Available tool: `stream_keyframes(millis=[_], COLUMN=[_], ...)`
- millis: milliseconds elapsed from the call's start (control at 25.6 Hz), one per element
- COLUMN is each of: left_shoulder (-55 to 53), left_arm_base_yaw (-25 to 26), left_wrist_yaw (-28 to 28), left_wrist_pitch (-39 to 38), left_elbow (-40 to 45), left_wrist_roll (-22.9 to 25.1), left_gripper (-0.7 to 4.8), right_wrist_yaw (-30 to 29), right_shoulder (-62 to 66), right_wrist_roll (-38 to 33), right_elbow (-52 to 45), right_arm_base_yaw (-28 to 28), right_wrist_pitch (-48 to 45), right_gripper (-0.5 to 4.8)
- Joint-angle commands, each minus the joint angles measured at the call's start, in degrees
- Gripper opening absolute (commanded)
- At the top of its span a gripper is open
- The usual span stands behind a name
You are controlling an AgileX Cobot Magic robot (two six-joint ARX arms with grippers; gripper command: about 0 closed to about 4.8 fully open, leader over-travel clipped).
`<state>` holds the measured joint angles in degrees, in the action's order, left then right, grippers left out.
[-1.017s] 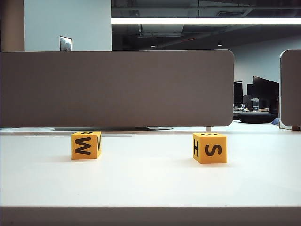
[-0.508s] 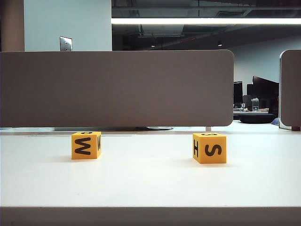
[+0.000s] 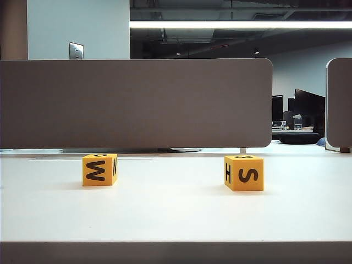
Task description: Stack the letter block on the right onto the letter block on the left.
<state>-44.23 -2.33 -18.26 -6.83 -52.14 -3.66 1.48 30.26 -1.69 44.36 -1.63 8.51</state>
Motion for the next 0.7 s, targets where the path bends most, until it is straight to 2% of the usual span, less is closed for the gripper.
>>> stream_keyframes(millis=[39,117,196,352,508,704], left_shoulder=[-4.3,-7.7,-9.7,-11.4,-12.3,-12.3], left_arm_base_yaw=[-1.5,-3.0,-5.0,-8.3,-9.3,-9.8], left_wrist_yaw=[-1.3,-1.7,-2.8,-3.0,-5.2,-5.1], left_wrist_pitch=[0.7,0.0,-4.5,-13.9,-23.0,-26.9], left_elbow=[-2.1,-3.8,-6.4,-10.6,-14.0,-14.7], left_wrist_roll=[-5.1,-8.0,-7.9,-4.8,-3.2,-3.2], left_gripper=[-0.05,-0.05,-0.05,-0.05,-0.05,-0.05], right_wrist_yaw=[-0.1,-0.1,0.1,0.9,1.6,6.4], right_shoulder=[7.8,15.9,23.1,31.2,36.3,41.7], right_wrist_roll=[0.2,0.2,0.2,0.2,0.2,-0.1], right_elbow=[5.9,13.1,20.6,28.0,30.6,30.6], right_arm_base_yaw=[-1.8,-4.0,-6.3,-9.8,-13.0,-15.9], right_wrist_pitch=[1.2,6.7,13.5,18.3,19.1,20.9], right_gripper=[-0.09,-0.09,-0.09,-0.09,-0.09,-0.09])
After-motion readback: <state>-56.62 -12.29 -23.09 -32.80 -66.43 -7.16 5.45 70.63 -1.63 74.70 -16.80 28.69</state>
